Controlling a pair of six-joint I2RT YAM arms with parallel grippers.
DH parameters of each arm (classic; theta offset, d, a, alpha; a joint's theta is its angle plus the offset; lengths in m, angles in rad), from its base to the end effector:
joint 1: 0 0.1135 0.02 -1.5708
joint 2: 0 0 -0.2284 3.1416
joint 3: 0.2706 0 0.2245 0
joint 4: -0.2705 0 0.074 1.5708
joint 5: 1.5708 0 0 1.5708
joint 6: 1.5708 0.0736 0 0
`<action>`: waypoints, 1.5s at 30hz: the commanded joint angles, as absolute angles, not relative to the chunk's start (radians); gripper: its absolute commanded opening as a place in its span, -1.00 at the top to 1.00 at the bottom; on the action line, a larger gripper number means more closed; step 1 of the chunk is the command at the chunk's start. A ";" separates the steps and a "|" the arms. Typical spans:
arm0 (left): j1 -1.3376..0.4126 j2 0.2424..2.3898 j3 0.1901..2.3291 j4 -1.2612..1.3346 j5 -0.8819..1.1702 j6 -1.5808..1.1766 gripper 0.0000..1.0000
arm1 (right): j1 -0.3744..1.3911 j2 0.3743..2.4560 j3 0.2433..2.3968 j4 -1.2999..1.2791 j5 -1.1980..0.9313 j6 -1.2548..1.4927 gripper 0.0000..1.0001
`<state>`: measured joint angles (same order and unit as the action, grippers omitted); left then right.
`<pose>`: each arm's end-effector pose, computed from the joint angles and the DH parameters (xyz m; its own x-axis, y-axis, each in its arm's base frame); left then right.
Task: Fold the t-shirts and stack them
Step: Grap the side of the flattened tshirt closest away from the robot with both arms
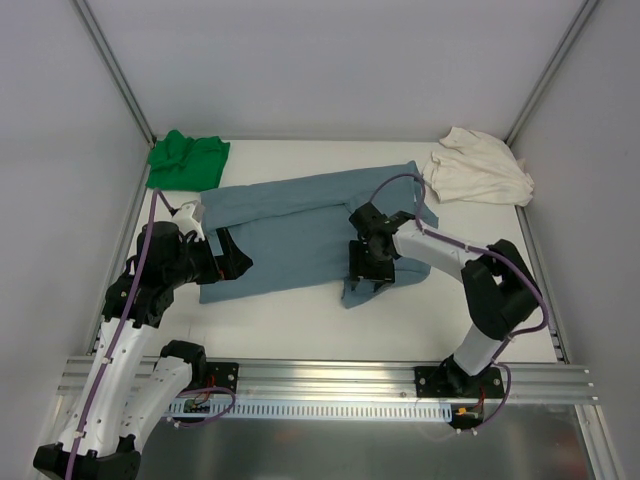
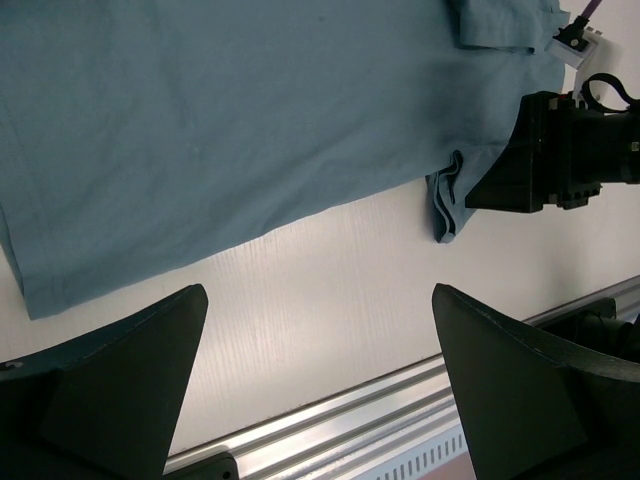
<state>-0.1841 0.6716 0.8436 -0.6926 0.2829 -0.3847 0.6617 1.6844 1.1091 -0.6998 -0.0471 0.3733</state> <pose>0.1630 -0.0512 0.2798 -0.6085 -0.2532 -0.7521 0.2002 0.8681 -0.4543 0.2370 0.1889 0.1320 -0.9305 -0.2630 -0.2550 -0.3063 0.9403 0.1482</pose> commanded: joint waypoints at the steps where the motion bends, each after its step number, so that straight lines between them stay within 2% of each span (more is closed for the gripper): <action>1: -0.190 0.675 0.848 -0.667 0.304 -0.385 -0.97 | 0.693 1.716 1.177 -0.700 -0.028 0.374 -0.24; 8: -0.190 0.680 0.848 -0.669 0.299 -0.379 -0.97 | 0.719 1.753 1.215 -0.716 -0.012 0.374 -0.24; 17: -0.190 0.673 0.850 -0.673 0.290 -0.370 -0.98 | 0.726 1.779 1.215 -0.736 0.044 0.367 -0.12; 36: -0.189 0.667 0.844 -0.686 0.275 -0.361 -0.97 | 0.726 1.836 1.201 -0.709 0.060 0.371 -0.01; 37: -0.190 0.667 0.844 -0.686 0.275 -0.360 -0.97 | 0.727 1.838 1.201 -0.709 0.063 0.373 0.03; 39: -0.189 0.667 0.844 -0.686 0.273 -0.360 -0.97 | 0.726 1.841 1.203 -0.709 0.066 0.370 0.27; 42: -0.190 0.667 0.842 -0.686 0.272 -0.360 -0.97 | 0.726 1.845 1.204 -0.709 0.066 0.370 0.99; 45: -0.190 0.666 0.838 -0.686 0.272 -0.360 -0.97 | 0.727 1.836 1.203 -0.712 0.069 0.371 0.99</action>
<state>-0.1841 0.6735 0.8436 -0.6937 0.2806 -0.3775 0.7189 1.8290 1.1881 -0.7109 0.0422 0.3660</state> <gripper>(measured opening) 0.986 0.021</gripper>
